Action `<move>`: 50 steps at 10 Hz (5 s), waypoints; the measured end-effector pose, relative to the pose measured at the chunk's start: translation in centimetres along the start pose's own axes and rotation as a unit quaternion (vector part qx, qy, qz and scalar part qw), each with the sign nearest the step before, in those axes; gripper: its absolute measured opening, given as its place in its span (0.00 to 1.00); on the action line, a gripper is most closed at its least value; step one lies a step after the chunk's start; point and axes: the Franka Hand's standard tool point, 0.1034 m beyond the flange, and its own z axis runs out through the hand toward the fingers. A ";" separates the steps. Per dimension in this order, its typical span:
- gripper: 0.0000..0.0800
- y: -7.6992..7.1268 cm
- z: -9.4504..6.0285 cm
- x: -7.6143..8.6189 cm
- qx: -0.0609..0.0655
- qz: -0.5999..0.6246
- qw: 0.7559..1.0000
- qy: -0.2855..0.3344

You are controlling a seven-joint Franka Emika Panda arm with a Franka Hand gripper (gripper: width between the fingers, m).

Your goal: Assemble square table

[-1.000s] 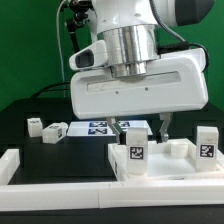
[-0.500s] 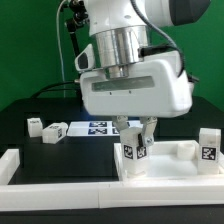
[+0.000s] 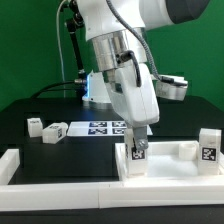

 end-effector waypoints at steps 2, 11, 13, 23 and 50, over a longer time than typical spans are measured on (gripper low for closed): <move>0.48 0.0 0.0 0.0 -0.002 -0.046 0.999 0.003; 0.81 -0.2 -0.1 0.3 -0.052 -0.687 0.725 0.017; 0.81 -0.2 0.0 0.0 -0.054 -0.691 0.721 0.017; 0.36 -0.2 0.3 -0.1 -0.036 -0.248 0.967 0.048; 0.36 -0.1 0.2 0.0 -0.038 -0.139 0.989 0.019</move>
Offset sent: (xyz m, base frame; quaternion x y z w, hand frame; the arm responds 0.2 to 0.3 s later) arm 0.0091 0.0145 0.0024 -0.0400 0.0130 -0.4839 0.8741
